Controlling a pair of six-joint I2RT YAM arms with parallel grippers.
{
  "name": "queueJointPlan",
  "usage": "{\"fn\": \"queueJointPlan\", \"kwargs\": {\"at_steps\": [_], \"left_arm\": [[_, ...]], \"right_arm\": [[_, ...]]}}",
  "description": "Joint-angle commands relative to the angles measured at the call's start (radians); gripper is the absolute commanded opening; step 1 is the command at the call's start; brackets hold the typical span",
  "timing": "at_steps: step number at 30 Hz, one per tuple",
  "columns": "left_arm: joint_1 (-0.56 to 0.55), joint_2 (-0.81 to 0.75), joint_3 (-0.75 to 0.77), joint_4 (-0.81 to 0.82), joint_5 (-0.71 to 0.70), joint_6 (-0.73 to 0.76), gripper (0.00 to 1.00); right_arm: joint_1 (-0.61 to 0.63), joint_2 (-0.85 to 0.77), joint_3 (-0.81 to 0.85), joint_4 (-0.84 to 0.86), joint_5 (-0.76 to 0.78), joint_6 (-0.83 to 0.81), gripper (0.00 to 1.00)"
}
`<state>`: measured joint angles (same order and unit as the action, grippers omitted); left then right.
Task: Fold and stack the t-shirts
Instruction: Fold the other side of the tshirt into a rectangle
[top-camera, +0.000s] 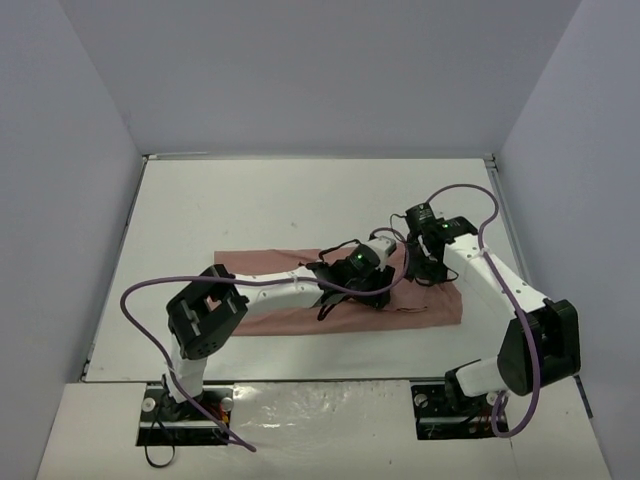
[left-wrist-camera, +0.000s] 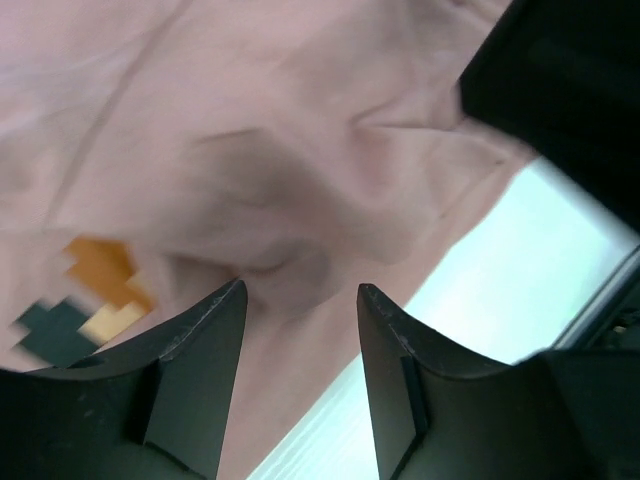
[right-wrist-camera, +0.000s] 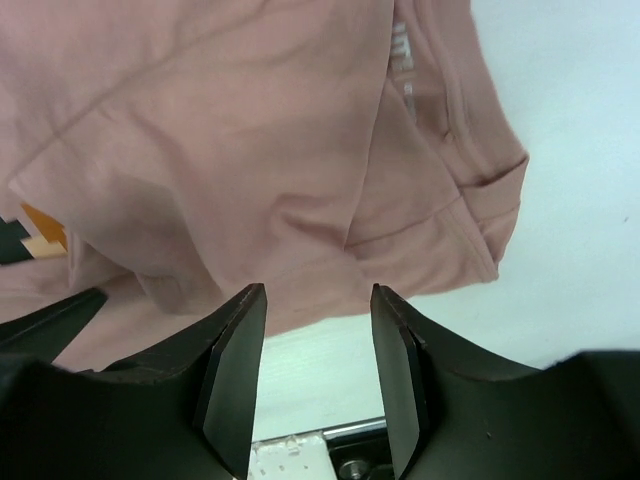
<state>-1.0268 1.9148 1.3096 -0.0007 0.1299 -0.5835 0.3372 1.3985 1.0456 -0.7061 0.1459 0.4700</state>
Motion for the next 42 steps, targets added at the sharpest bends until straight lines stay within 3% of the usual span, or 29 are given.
{"fn": "queueJointPlan", "kwargs": {"at_steps": [1,3,12,20,38,41,42], "left_arm": [[0.077,-0.181,-0.033,-0.085,-0.07,-0.013,0.45],[0.12,-0.239,-0.066,-0.114,-0.08,-0.021,0.46],[0.526,-0.455,-0.258,-0.278,-0.05,0.065,0.45],[0.777,-0.423,-0.326,-0.288,-0.018,0.085,0.44],[0.887,-0.242,-0.293,-0.257,0.007,0.047,0.38],[0.902,-0.197,-0.289,-0.262,0.024,0.039,0.38],[0.906,-0.192,-0.29,-0.262,0.022,0.036,0.37]], "right_arm": [[-0.03,0.066,0.118,0.002,0.055,-0.026,0.44],[-0.056,0.111,0.155,0.014,0.051,-0.043,0.44],[-0.202,0.297,0.268,0.143,0.016,-0.078,0.4],[-0.265,0.409,0.286,0.189,0.003,-0.1,0.38],[-0.279,0.542,0.359,0.245,-0.04,-0.106,0.28],[-0.289,0.546,0.36,0.255,-0.032,-0.106,0.22],[-0.291,0.541,0.364,0.256,-0.022,-0.106,0.15]]}}
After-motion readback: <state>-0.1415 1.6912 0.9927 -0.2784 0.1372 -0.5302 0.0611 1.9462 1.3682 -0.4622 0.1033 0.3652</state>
